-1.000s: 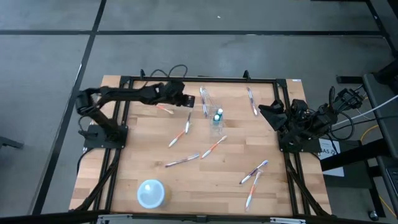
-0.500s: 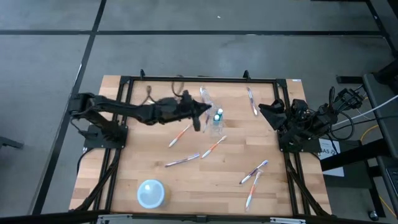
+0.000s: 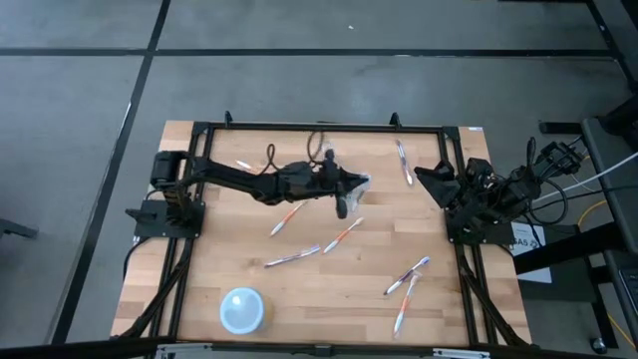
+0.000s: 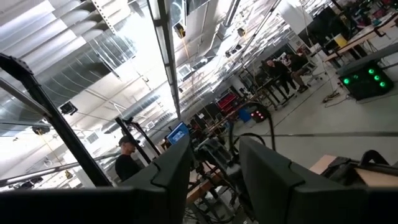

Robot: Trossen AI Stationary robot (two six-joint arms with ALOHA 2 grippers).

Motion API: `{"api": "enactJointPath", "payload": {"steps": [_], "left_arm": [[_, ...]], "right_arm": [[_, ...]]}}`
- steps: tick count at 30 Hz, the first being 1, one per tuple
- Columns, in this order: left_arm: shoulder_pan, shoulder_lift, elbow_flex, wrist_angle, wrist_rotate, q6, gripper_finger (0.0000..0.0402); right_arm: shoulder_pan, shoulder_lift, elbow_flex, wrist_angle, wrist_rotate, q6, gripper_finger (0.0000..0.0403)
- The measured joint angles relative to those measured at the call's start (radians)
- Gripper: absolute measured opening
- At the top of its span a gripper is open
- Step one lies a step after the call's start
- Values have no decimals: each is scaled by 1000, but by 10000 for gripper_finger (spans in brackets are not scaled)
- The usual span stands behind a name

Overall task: Pick & Place toothbrushing station
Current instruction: Put the purple toothbrush into the transparent organizer

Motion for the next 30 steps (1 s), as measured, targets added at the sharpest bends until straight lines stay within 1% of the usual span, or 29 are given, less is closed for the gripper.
{"api": "enactJointPath", "payload": {"steps": [2,5,8,12,14,19,23,26,30], "left_arm": [[1,15,1,-48,-11,26,2],[-4,37,1,-61,-45,57,2],[-4,36,1,-75,-47,61,2],[8,18,1,-39,-50,26,2],[14,2,21,-14,-53,29,2],[25,8,21,-49,-43,42,3],[25,20,5,-37,-29,73,4],[26,50,-18,-57,-30,49,15],[34,71,-21,-58,-28,-27,47]], "right_arm": [[2,2,0,0,-4,0,142],[13,8,0,8,-7,0,142],[25,15,0,12,-3,-1,142],[32,25,0,31,0,-1,142],[33,30,0,37,0,-1,142],[33,41,0,43,0,-1,142],[35,42,0,44,-2,-1,142],[45,42,0,45,-2,-4,142],[64,42,16,48,0,-40,142]]}}
